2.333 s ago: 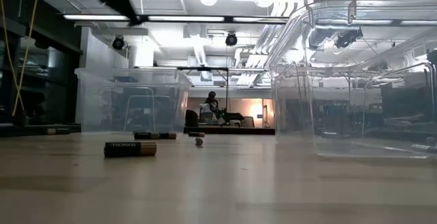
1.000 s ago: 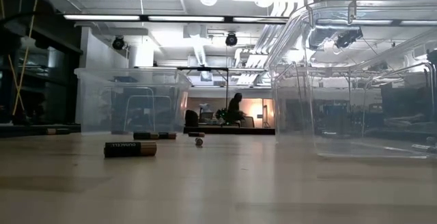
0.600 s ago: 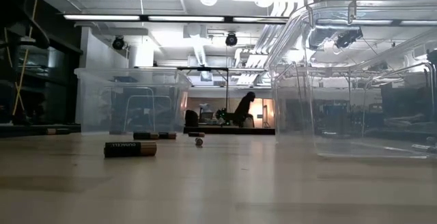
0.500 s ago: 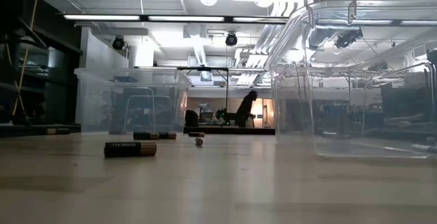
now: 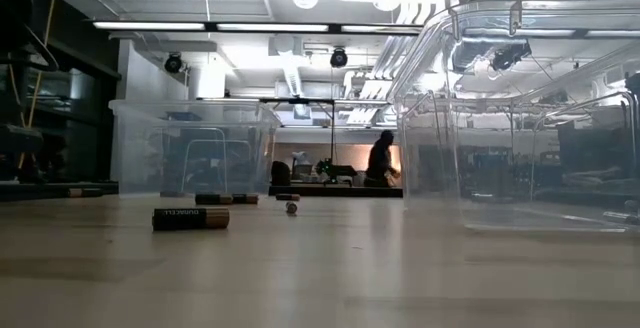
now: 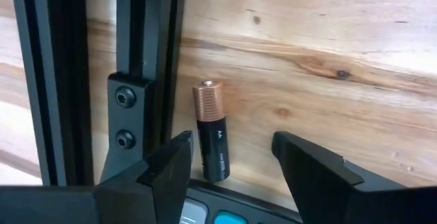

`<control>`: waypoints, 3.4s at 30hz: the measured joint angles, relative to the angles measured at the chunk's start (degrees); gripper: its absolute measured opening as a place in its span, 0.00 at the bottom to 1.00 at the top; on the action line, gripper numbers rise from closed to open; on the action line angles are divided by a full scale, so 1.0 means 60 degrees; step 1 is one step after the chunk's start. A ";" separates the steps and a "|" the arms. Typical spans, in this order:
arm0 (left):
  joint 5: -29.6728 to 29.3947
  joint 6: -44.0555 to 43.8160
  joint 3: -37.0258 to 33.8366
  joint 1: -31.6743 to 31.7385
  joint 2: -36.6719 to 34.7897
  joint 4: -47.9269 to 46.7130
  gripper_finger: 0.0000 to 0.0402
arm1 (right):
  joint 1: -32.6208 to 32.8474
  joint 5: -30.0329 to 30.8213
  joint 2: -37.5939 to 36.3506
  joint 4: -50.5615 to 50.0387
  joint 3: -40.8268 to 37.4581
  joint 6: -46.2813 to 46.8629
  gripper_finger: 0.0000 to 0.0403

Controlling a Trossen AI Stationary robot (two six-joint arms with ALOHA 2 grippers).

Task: Sort batteries
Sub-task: Put the black battery into the left transparent bin

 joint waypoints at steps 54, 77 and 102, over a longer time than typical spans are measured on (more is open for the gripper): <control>-0.5692 1.5752 0.4626 0.9468 -0.3171 0.0752 0.16 | 0.0004 0.0001 0.0000 -0.0018 0.0000 0.1124 0.51; -0.6605 1.7265 0.5736 1.3967 -0.1361 -0.2442 0.23 | 0.0004 0.0004 0.0384 -0.0230 0.0000 0.1703 0.51; -0.4387 1.7285 0.4778 1.3581 -0.1175 -0.0533 0.00 | 0.0058 0.0080 0.0535 -0.0499 0.0000 0.0857 0.51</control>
